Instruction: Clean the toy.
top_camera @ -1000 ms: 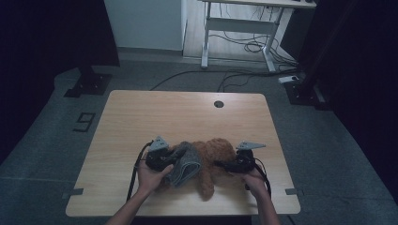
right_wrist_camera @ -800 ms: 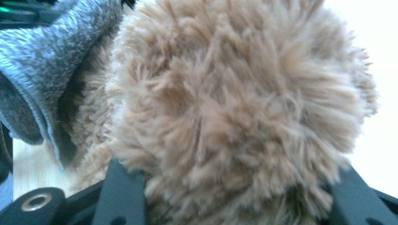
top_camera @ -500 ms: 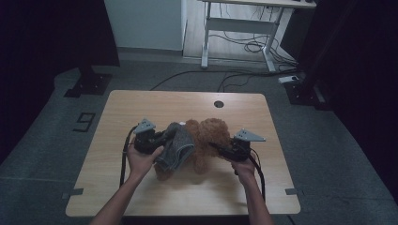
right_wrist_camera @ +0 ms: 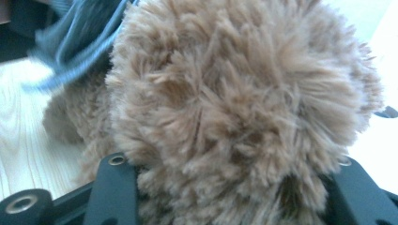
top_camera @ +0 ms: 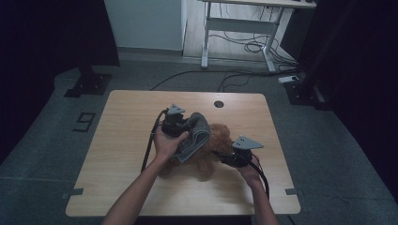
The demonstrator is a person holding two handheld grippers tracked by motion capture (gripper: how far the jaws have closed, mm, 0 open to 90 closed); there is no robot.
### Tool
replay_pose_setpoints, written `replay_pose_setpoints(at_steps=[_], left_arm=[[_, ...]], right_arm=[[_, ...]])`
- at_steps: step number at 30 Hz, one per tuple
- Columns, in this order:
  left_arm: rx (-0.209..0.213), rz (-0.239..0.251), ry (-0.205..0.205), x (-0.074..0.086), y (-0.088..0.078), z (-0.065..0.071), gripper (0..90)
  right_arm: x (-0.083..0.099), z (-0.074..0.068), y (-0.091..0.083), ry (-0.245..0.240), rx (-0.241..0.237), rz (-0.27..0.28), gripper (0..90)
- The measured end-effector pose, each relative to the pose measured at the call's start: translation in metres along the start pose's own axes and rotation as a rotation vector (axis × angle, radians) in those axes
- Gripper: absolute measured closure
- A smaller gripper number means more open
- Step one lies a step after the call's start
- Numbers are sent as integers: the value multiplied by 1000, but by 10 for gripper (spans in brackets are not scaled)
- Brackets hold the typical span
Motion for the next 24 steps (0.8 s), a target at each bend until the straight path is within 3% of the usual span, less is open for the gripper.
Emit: replay_pose_setpoints(at_steps=[2, 3, 6, 12, 14, 17, 20, 24], left_arm=[[0, -69, -8, 11, 20, -2, 794], [15, -80, -16, 16, 24, -2, 794], [83, -55, -67, 27, 29, -2, 794], [28, -42, 35, 40, 27, 20, 797], [21, -30, 60, 46, 25, 28, 797], [-2, -16, 98, 53, 23, 36, 798], [-20, -4, 123, 60, 19, 41, 798], [-23, -6, 122, 61, 14, 41, 797]], right_arm=[[8, 2, -1, -5, 4, -25, 444], [15, 5, 1, -10, 8, -51, 433], [26, 8, 3, -2, 10, -90, 404], [42, 9, 4, 51, 29, -154, 245], [46, 8, 4, 55, 35, -195, 194], [52, 4, 1, 53, 40, -214, 157], [56, 0, 0, 34, 34, -209, 205], [58, -3, 0, 18, 23, -213, 277]])
Point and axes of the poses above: each handheld gripper's, and its own axes: y roughly forward along the jaws, x roughly out of its underside, z roughly to its right, the point moved 6 cm from there along y, roughly forward along the jaws, and after that the axes turned 14 degrees about -z, right-handed, at the moved point
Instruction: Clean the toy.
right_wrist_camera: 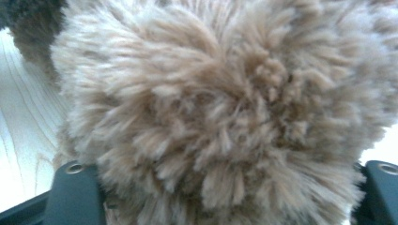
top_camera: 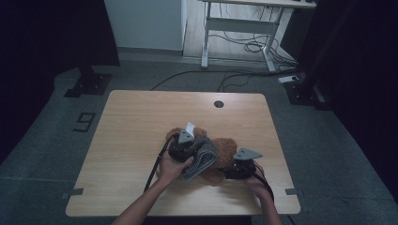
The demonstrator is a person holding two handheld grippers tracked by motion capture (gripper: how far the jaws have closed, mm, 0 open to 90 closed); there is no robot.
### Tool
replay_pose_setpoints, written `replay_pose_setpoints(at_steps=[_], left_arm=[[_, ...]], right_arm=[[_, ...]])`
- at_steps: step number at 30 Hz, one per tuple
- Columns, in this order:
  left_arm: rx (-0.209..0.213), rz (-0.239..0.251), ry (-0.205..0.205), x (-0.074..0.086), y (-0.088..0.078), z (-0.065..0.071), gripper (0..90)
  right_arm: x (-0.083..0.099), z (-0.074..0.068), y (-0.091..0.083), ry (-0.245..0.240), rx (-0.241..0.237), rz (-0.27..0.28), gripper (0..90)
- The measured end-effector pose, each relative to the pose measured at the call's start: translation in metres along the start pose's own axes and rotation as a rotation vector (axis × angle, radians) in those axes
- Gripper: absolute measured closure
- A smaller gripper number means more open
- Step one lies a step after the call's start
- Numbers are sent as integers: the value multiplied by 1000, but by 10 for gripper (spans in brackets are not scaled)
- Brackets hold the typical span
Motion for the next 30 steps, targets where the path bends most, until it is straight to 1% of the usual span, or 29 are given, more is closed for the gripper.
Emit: replay_pose_setpoints(at_steps=[1, 3, 4, 5, 7, 10, 12, 14, 15, 16, 17, 18, 19, 20, 21, 22, 23, 24, 25, 26, 27, 29, 30], left_arm=[[4, -2, -5, 0, -1, -1, 797], [28, -3, -28, 0, -5, -3, 796], [45, -5, -43, -2, -8, -4, 796], [52, -3, -49, -6, -10, -3, 796], [49, -1, -32, -17, -11, 3, 797], [59, 7, 5, -38, -7, 21, 797], [72, 6, 26, -52, 0, 34, 797], [80, -16, 37, -65, 13, 46, 796], [76, -25, 41, -66, 17, 48, 794], [50, -49, 54, -68, 26, 51, 794], [17, -66, 66, -67, 33, 51, 793], [-4, -82, 74, -65, 38, 49, 794], [-5, -88, 67, -62, 41, 46, 795], [-5, -88, 58, -60, 40, 43, 797], [-20, -98, 55, -57, 37, 38, 798], [-49, -118, 55, -53, 33, 31, 799], [-65, -134, 54, -50, 31, 25, 800], [-65, -142, 39, -45, 27, 17, 800], [-49, -141, 11, -40, 23, 10, 799], [-30, -133, -15, -36, 17, 3, 799], [-30, -126, -30, -32, 10, -4, 799], [-74, -119, -31, -25, -4, -17, 799], [-90, -114, -38, -20, -11, -25, 799]], right_arm=[[0, -1, 0, -1, 3, 0, 285], [1, 0, 0, 0, 5, 5, 296], [2, 0, 0, 4, 2, 9, 298], [3, 0, 0, 6, 0, 11, 300], [2, 0, 0, 11, 3, 13, 305], [3, 0, 0, 11, 13, 19, 307], [3, -1, 0, 3, 16, 19, 308], [4, -1, 0, -2, 22, 23, 309], [4, -1, 0, 2, 23, 26, 310], [4, -2, 0, 1, 24, 25, 310], [5, -1, 0, -3, 27, 21, 312], [5, -1, 0, 2, 30, 18, 313], [6, 0, 1, 0, 34, 13, 315], [7, 0, 1, 2, 35, 11, 316], [7, 0, 1, 1, 36, 12, 316], [7, 0, 1, -2, 39, 11, 316], [7, 0, 1, 0, 40, 12, 316], [6, 0, 1, 2, 40, 12, 317], [6, -1, 1, 2, 40, 13, 316], [6, -1, 1, -1, 41, 15, 317], [6, -1, 1, -2, 44, 15, 317], [6, -1, 1, 6, 42, 13, 317], [7, 0, 1, 8, 41, 15, 317]])
Point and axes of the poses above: each handheld gripper's, and its own axes: y roughly forward along the jaws, x roughly out of its underside, z roughly to its right, the point moved 6 cm from there along y, roughly forward along the jaws, and after that the axes turned 14 degrees about -z, right-handed, at the moved point
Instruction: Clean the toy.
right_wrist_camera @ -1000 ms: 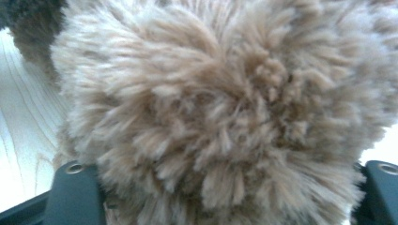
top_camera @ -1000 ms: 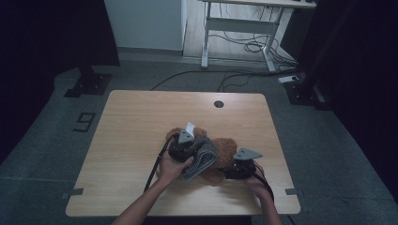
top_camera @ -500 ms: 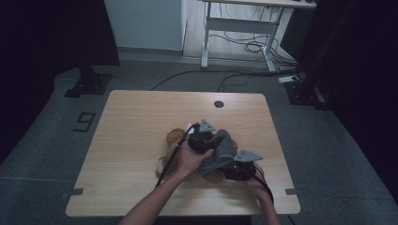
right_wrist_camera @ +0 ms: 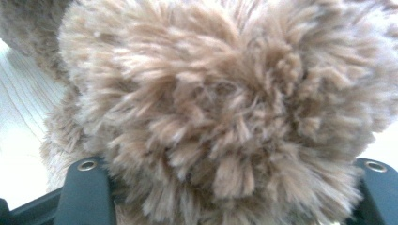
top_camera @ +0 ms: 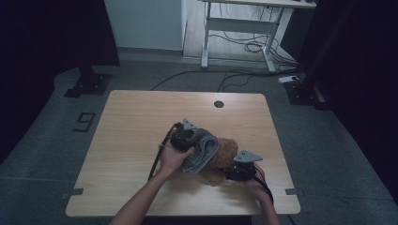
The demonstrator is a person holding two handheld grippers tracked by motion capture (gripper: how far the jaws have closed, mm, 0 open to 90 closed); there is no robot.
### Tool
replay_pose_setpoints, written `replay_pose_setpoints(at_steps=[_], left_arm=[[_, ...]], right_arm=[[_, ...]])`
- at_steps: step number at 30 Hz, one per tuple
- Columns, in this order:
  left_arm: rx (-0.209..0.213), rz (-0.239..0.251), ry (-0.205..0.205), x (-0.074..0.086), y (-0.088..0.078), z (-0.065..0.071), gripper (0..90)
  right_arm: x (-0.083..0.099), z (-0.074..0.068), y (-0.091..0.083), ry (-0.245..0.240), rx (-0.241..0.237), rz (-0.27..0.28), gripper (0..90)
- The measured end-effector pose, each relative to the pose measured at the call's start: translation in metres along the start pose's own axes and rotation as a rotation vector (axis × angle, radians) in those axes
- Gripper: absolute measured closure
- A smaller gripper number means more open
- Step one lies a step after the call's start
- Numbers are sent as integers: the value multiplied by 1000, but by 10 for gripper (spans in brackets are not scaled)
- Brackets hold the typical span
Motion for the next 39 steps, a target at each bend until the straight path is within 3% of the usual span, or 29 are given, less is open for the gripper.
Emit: replay_pose_setpoints(at_steps=[3, 6, 9, 11, 14, 17, 21, 25, 27, 30, 34, 36, 39], left_arm=[[-33, 6, -55, 18, -12, -30, 799], [-27, -25, -124, 47, -7, -58, 799], [-4, -43, -171, 69, 3, -70, 800], [-19, -75, -181, 84, 14, -76, 801], [-3, -126, -206, 102, 29, -82, 801], [5, -111, -213, 103, 24, -88, 800], [-8, -62, -187, 85, 0, -88, 802], [22, 42, -123, 47, -32, -64, 803], [29, 87, -69, 27, -42, -44, 803], [48, 109, 11, -2, -46, -9, 804], [83, 120, 65, -38, -31, 31, 802], [114, 125, 61, -54, -17, 45, 801], [148, 87, 42, -70, 11, 61, 800]], right_arm=[[1, 0, 0, 6, -1, 3, 317], [1, 1, 0, 17, -7, 4, 317], [1, 1, 0, 25, -9, 6, 317], [1, 1, 0, 29, -13, 7, 317], [2, 1, 0, 34, -14, 6, 316], [2, 2, 0, 39, -18, 9, 316], [2, 3, 1, 43, -26, 9, 316], [2, 2, 0, 39, -25, 6, 316], [2, 2, 0, 36, -21, 6, 316], [2, 2, 0, 33, -19, 6, 316], [2, 2, 0, 32, -19, 3, 316], [3, 1, 0, 32, -15, 4, 315], [3, 1, 0, 34, -12, 7, 316]])
Point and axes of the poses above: each handheld gripper's, and its own axes: y roughly forward along the jaws, x roughly out of its underside, z roughly to its right, the point moved 6 cm from there along y, roughly forward along the jaws, and after that the axes turned 14 degrees about -z, right-handed, at the moved point
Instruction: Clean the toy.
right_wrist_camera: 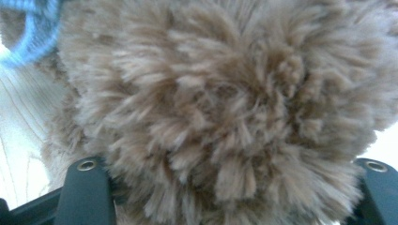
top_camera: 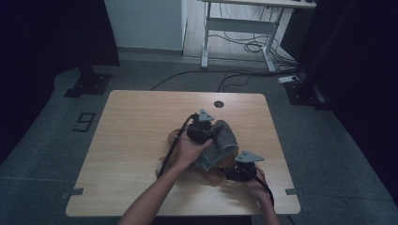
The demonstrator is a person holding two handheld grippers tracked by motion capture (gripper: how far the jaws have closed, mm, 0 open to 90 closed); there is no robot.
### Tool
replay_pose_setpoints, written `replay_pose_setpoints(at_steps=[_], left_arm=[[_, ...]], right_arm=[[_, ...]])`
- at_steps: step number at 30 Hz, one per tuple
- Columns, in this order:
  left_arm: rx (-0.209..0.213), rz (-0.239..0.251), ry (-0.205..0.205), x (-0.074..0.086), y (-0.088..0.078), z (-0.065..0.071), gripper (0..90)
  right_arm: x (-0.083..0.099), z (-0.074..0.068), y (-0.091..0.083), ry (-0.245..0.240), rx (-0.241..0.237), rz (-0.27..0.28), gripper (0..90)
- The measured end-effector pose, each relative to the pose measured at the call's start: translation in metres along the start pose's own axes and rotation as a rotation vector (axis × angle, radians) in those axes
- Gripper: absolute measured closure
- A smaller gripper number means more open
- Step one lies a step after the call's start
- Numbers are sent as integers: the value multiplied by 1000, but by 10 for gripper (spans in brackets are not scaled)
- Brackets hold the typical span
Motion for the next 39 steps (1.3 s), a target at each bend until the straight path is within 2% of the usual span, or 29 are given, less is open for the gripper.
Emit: replay_pose_setpoints(at_steps=[2, 3, 4, 5, 6, 7, 9, 10, 12, 15, 17, 18, 20, 23, 25, 28, 31, 34, 38, 39], left_arm=[[-11, -59, 14, 0, 19, 4, 800], [-30, -133, 50, 6, 33, 4, 800], [-48, -172, 77, 12, 41, 4, 801], [-55, -165, 77, 14, 44, 2, 803], [-41, -160, 62, 16, 43, -1, 804], [-38, -166, 48, 17, 41, -4, 804], [-115, -210, 71, 22, 36, -16, 804], [-132, -230, 78, 26, 33, -21, 804], [-116, -234, 62, 34, 22, -29, 804], [-150, -218, 60, 42, -4, -41, 804], [-235, -226, 44, 54, -23, -60, 804], [-236, -232, 27, 59, -27, -67, 804], [-210, -234, -30, 73, -33, -83, 803], [-232, -259, -87, 99, -35, -109, 804], [-226, -269, -134, 116, -34, -124, 804], [-208, -282, -190, 143, -28, -136, 804], [-160, -278, -220, 162, -18, -135, 804], [-132, -261, -244, 163, -13, -135, 805], [-144, -241, -245, 149, -17, -141, 804], [-145, -220, -248, 143, -22, -144, 804]], right_arm=[[1, 0, 0, 3, -2, 2, 316], [1, 0, 0, 3, -2, 1, 316], [1, 0, 0, 2, -1, -4, 316], [2, 0, 0, 2, 1, -13, 316], [2, -1, 0, 2, 4, -16, 316], [2, -1, 0, 1, 4, -17, 316], [1, -1, 0, 2, 8, -20, 317], [1, -1, 0, 5, 10, -20, 317], [1, -2, 0, 6, 14, -21, 317], [1, -3, -1, 2, 20, -22, 320], [2, -2, -1, 7, 16, -22, 320], [2, -2, -1, 9, 13, -21, 320], [1, -2, -1, 9, 16, -24, 320], [1, -2, -1, 11, 16, -26, 320], [1, -2, -1, 15, 16, -23, 320], [1, -1, 0, 18, 12, -22, 320], [1, -1, 0, 21, 11, -21, 320], [0, 0, 1, 23, 17, -24, 323], [-7, 7, 7, 22, 45, -33, 326], [-9, 9, 9, 24, 49, -34, 326]])
Point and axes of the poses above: each handheld gripper's, and its own axes: y roughly forward along the jaws, x roughly out of its underside, z roughly to its right, the point moved 6 cm from there along y, roughly forward along the jaws, and after that the axes turned 14 degrees about -z, right-handed, at the moved point
